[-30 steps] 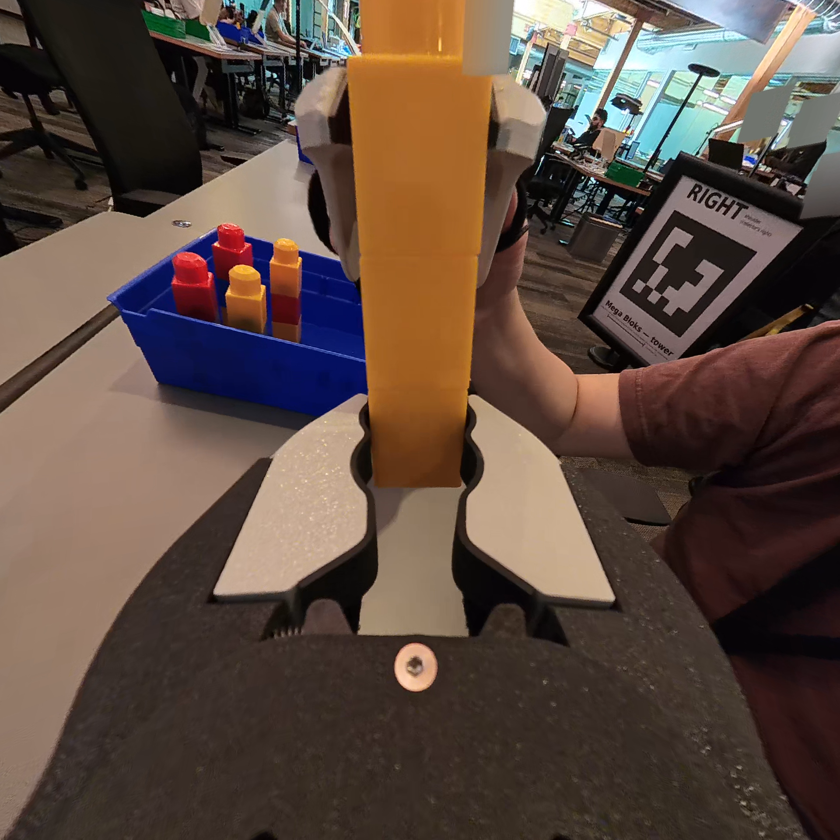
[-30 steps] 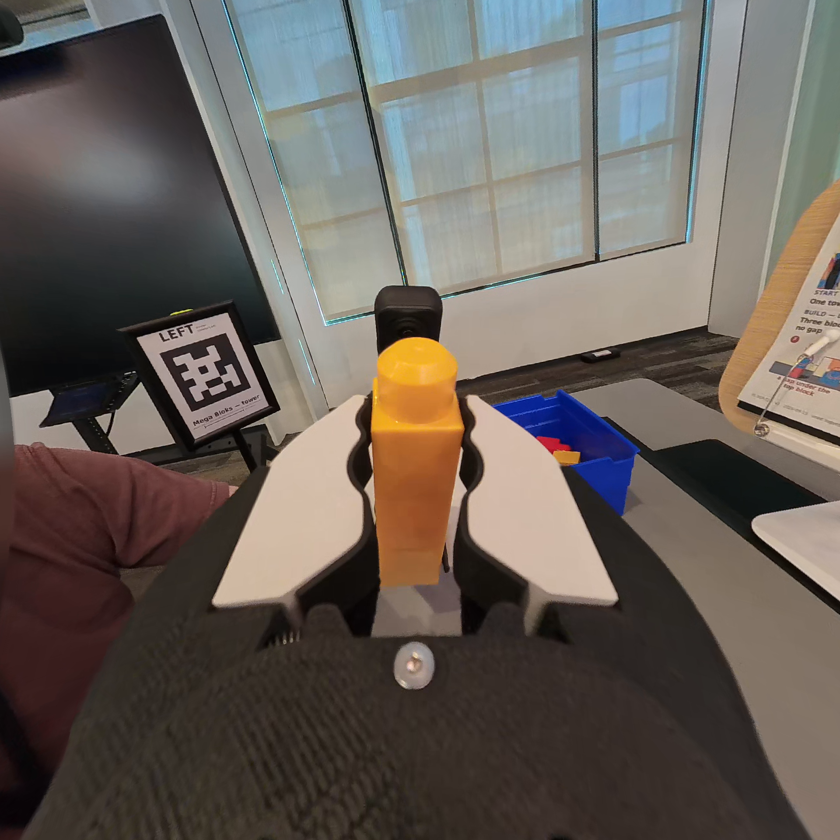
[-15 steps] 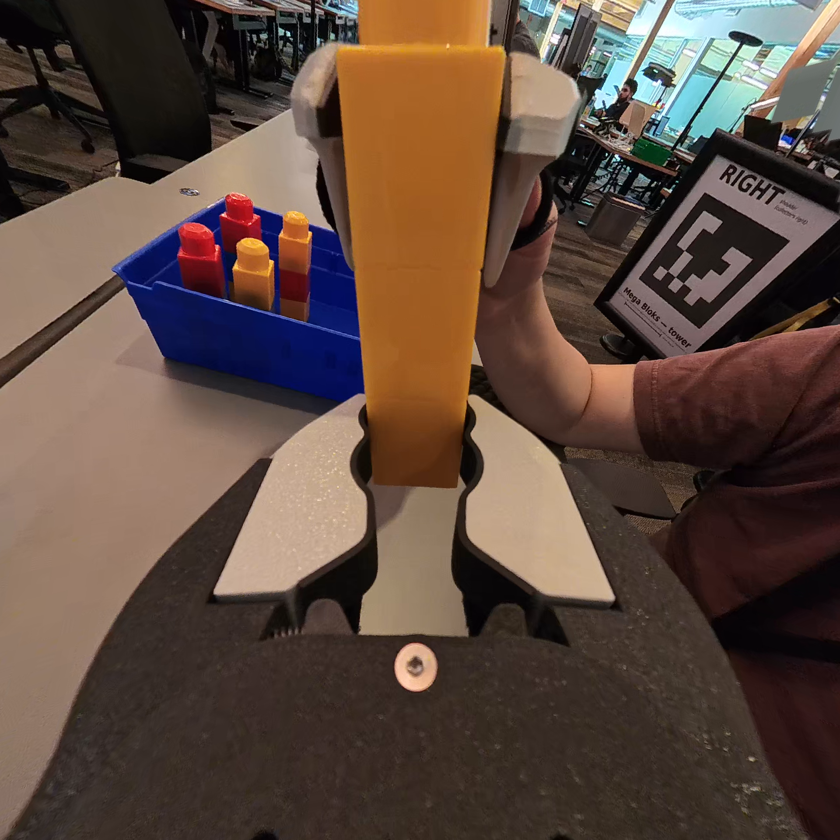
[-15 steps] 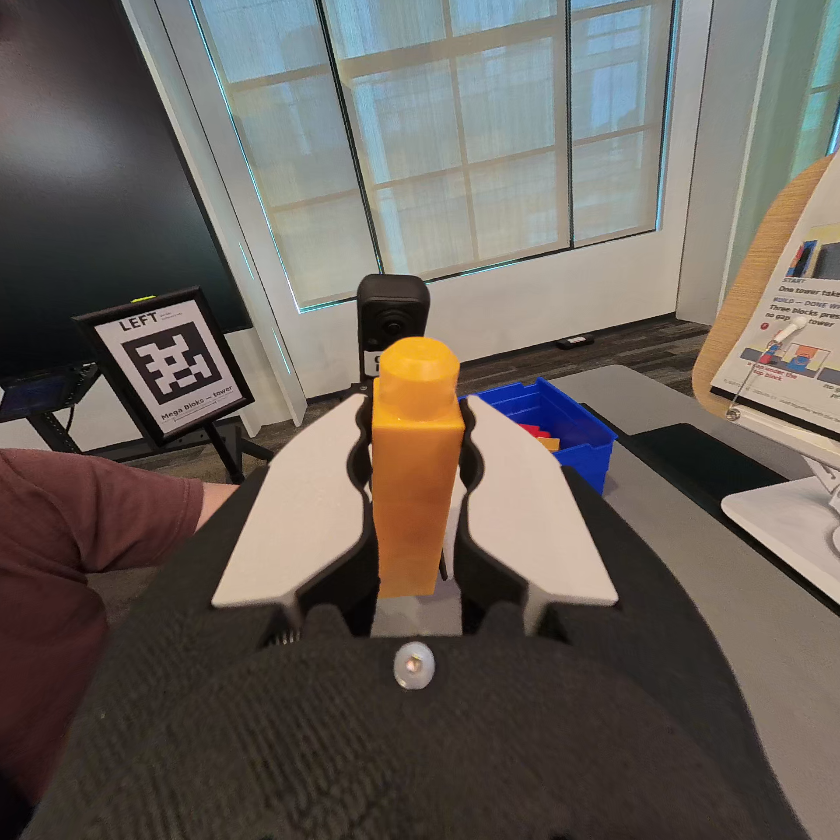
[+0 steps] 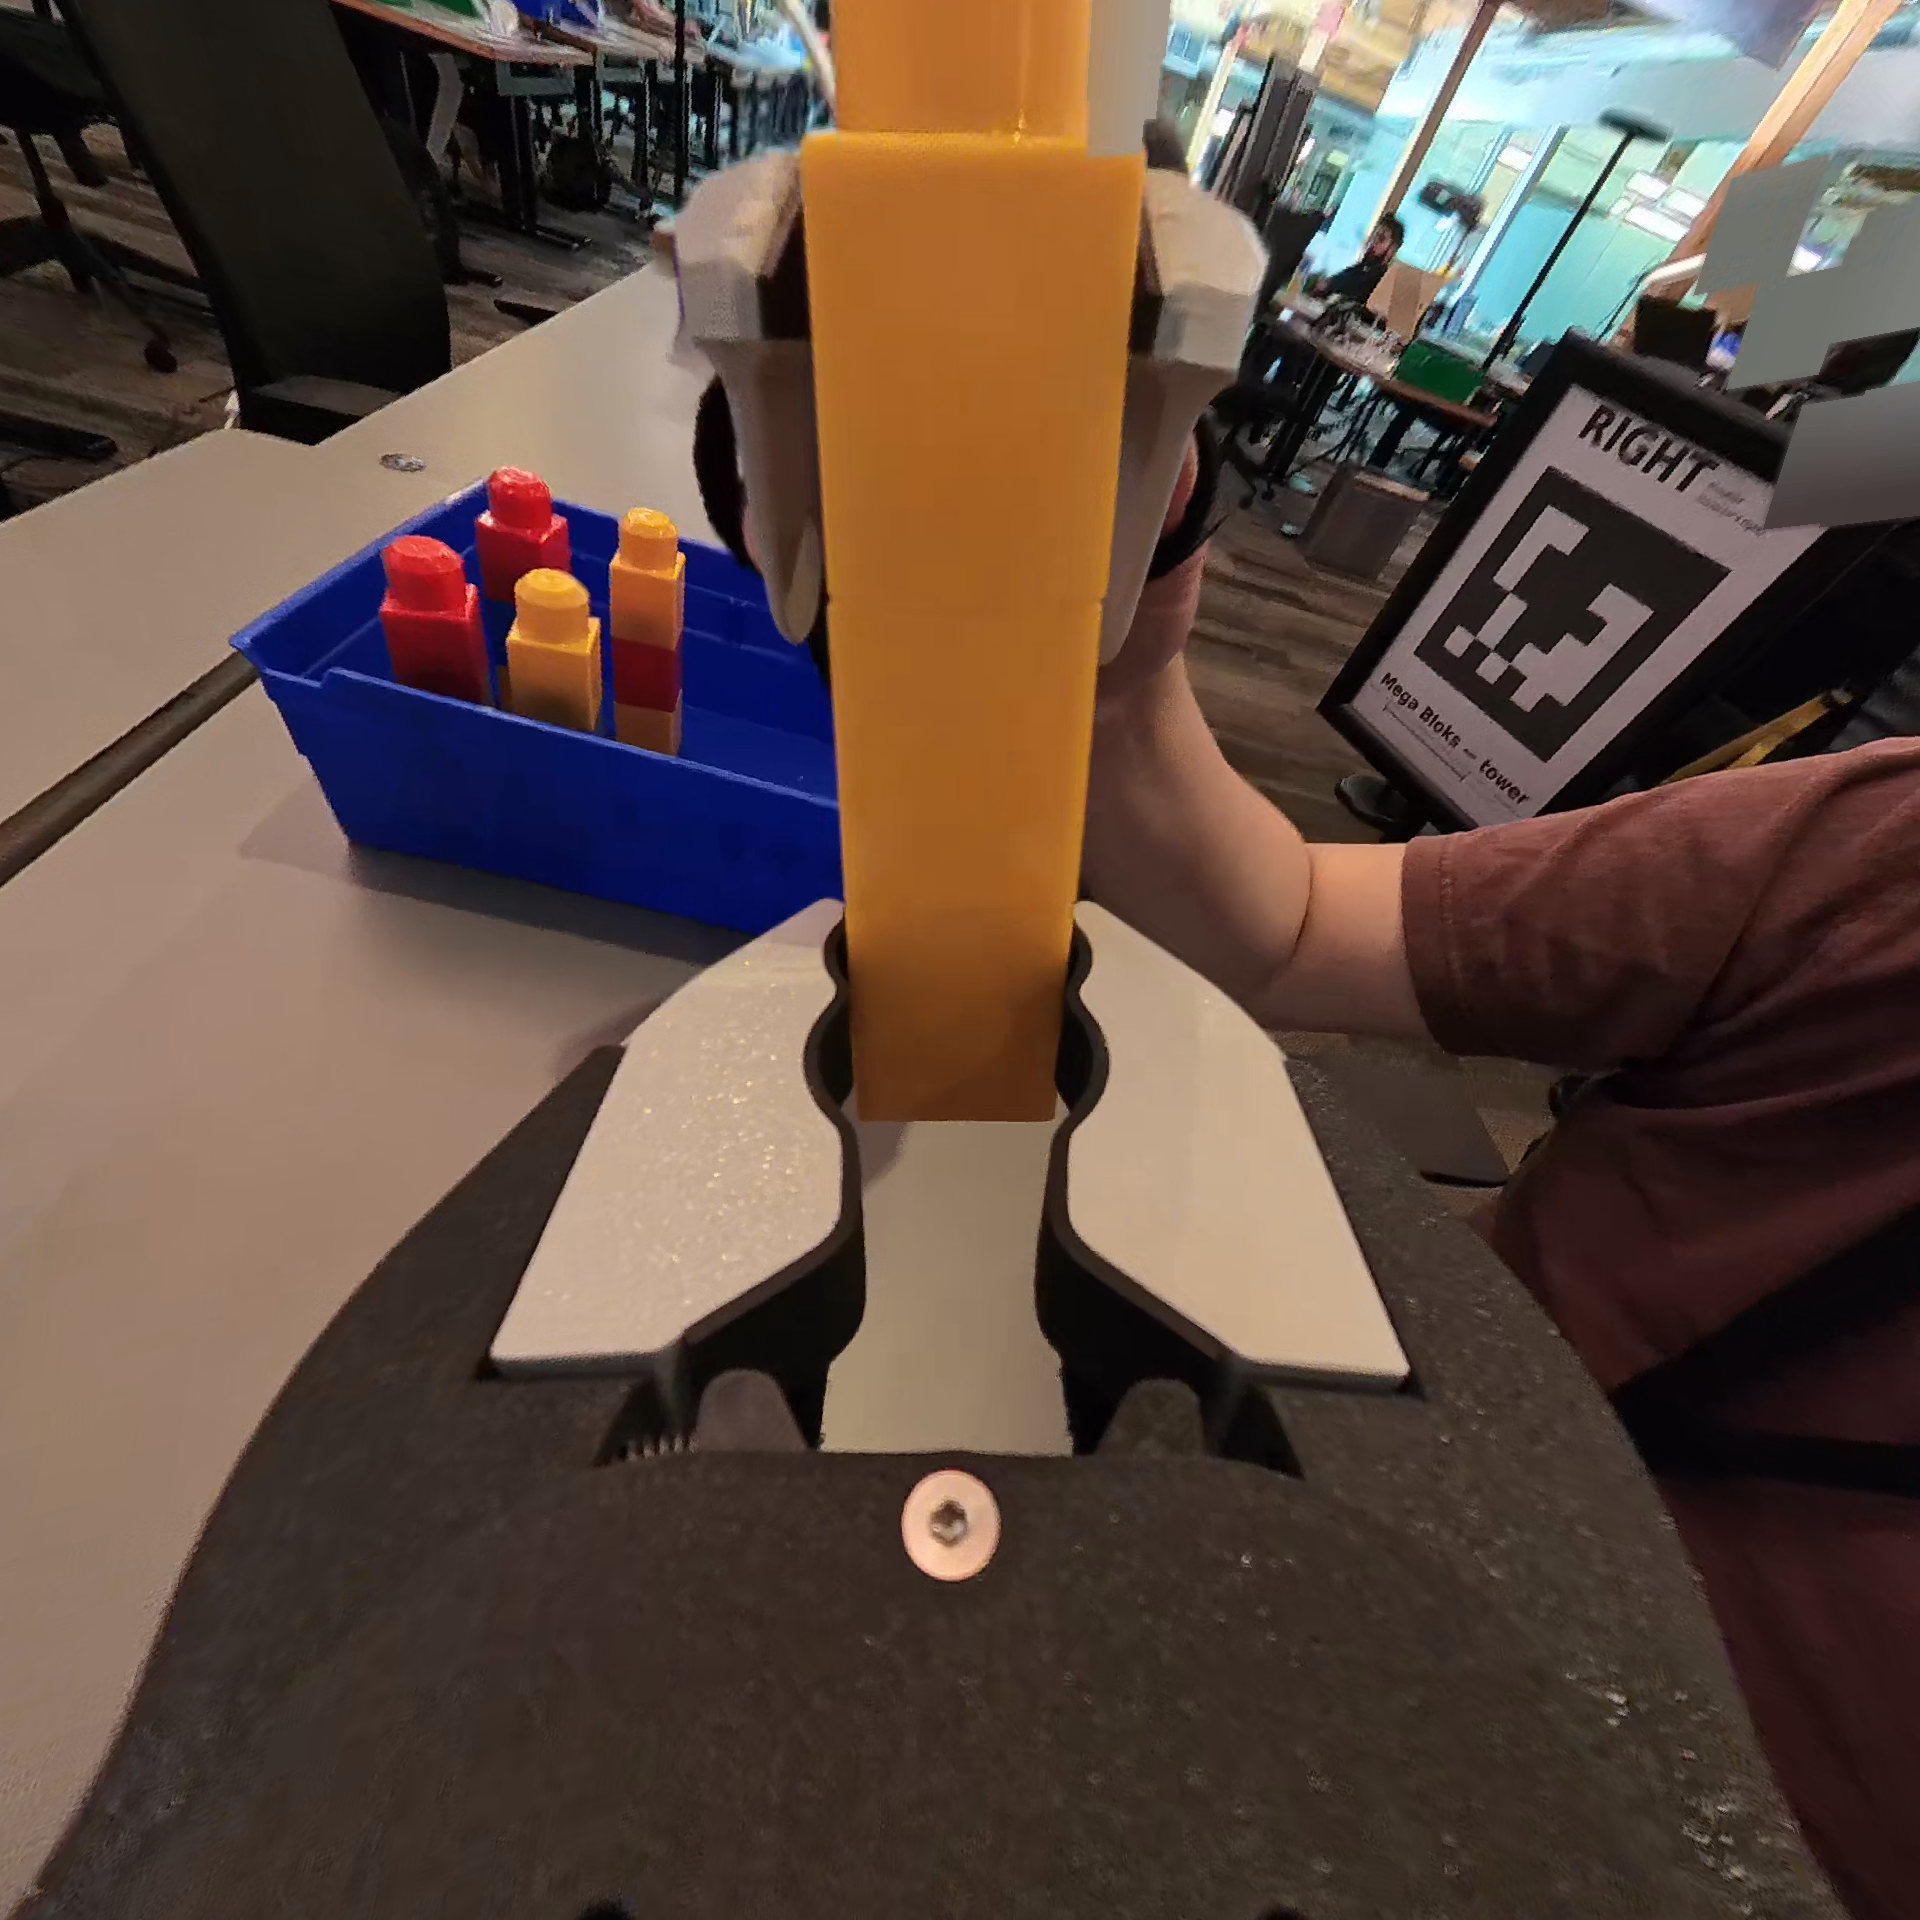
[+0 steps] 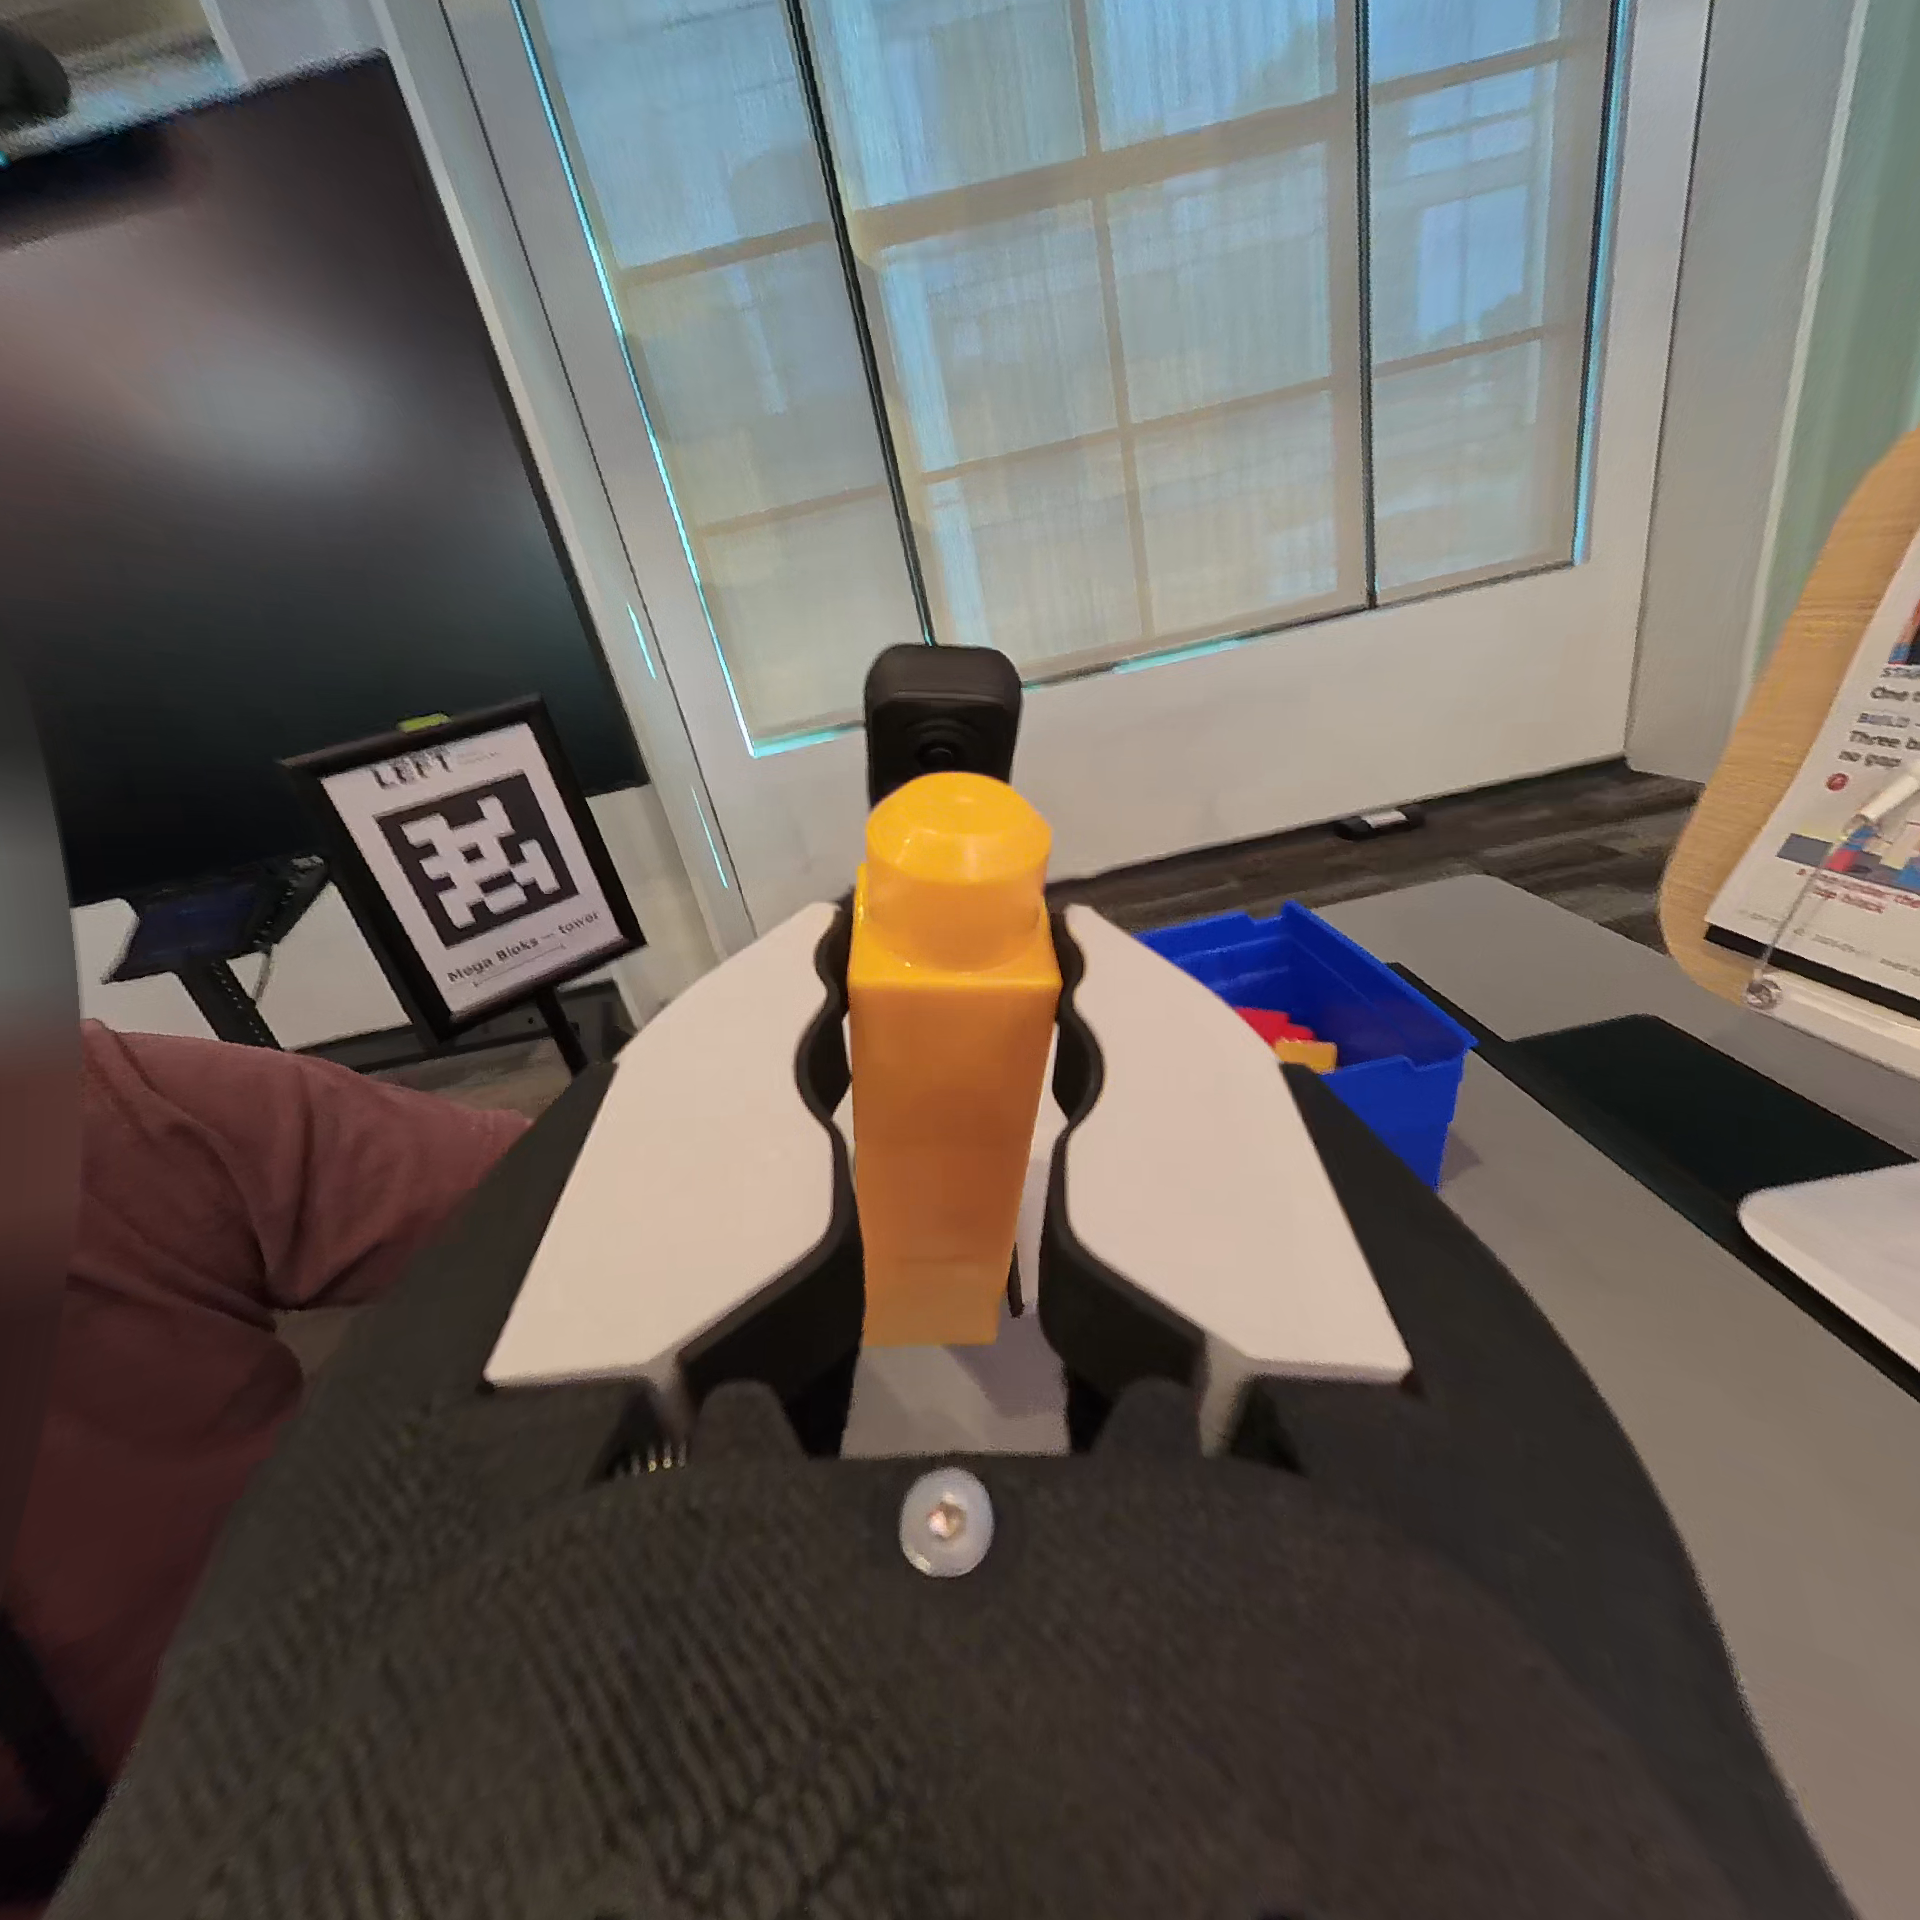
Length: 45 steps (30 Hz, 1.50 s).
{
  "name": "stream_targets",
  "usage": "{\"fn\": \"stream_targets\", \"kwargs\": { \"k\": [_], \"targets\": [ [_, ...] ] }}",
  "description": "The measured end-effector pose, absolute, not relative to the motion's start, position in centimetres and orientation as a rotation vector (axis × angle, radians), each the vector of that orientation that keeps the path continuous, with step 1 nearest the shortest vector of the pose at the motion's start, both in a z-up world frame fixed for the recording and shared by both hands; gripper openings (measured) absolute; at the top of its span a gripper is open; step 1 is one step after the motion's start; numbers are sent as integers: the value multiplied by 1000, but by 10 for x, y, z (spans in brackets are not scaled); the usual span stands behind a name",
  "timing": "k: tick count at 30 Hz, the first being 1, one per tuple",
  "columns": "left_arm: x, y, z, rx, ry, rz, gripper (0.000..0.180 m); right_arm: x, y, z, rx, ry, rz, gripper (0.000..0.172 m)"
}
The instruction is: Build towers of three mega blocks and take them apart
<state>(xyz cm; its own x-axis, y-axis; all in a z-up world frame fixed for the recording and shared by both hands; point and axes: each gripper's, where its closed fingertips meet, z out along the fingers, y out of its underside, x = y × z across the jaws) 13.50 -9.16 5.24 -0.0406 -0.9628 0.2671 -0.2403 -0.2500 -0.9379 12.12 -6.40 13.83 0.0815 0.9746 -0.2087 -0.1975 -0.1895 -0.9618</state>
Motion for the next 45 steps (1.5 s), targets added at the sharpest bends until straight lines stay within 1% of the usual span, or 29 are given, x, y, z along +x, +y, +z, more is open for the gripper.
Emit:
{"fn": "stream_targets", "kwargs": {
  "k": [2,3,4,5,7,12,13,14,15,16,18,20,21,24,27,29,31,32,34,35,41,43,45],
  "targets": [
    [133,-96,67,-1492,1245,-1466,36,124,-67,147,-1192,-864,1436,38],
    [131,-96,76,-1465,1191,-1536,36,126,-67,150,-1175,-848,1459,49],
    [127,-92,83,-1452,1140,-1567,36,128,-65,153,-1168,-819,1472,67],
    [123,-86,85,-1456,1103,-1556,36,129,-65,155,-1156,-808,1484,69],
    [116,-73,83,-1480,1058,-1497,36,129,-61,151,-1169,-797,1489,65],
    [119,-70,80,-1504,1041,-1460,36,103,-50,117,-1296,-824,1555,68],
    [120,-71,77,-1517,1055,-1433,36,99,-50,112,-1303,-837,1576,67],
    [122,-70,74,-1527,1065,-1405,36,96,-52,109,-1294,-854,1602,61],
    [123,-70,72,-1536,1072,-1382,36,96,-55,108,-1266,-881,1627,45],
    [123,-70,71,-1541,1078,-1370,36,97,-56,109,-1240,-893,1621,37],
    [123,-71,75,-1521,1079,-1359,37,98,-59,108,-1231,-929,1597,37],
    [119,-70,87,-1485,1046,-1336,61,104,-63,112,-1201,-963,1593,37],
    [115,-70,92,-1467,1042,-1315,69,108,-66,117,-1179,-962,1616,37],
    [103,-74,107,-1430,1056,-1238,77,125,-64,133,-1158,-912,1603,37],
    [89,-77,123,-1395,1050,-1157,78,166,-72,167,-1107,-896,1363,37],
    [82,-81,133,-1357,1047,-1125,76,207,-76,187,-1104,-854,1018,37],
    [78,-84,137,-1347,1056,-1098,77,259,-66,194,-1193,-711,636,37],
    [77,-85,137,-1353,1064,-1084,77,283,-62,193,-1241,-635,521,37],
    [77,-87,136,-1366,1086,-1083,79,315,-57,179,-1312,-519,469,37],
    [77,-89,137,-1361,1088,-1095,78,324,-52,163,-1351,-477,486,37],
    [74,-100,148,-1313,1096,-1141,75,352,-12,16,-1677,-314,563,37],
    [74,-102,150,-1304,1098,-1146,75,351,-4,-16,-1746,-329,590,37],
    [74,-106,151,-1295,1106,-1156,74,342,-2,-32,-1786,-402,620,37]
  ]
}}
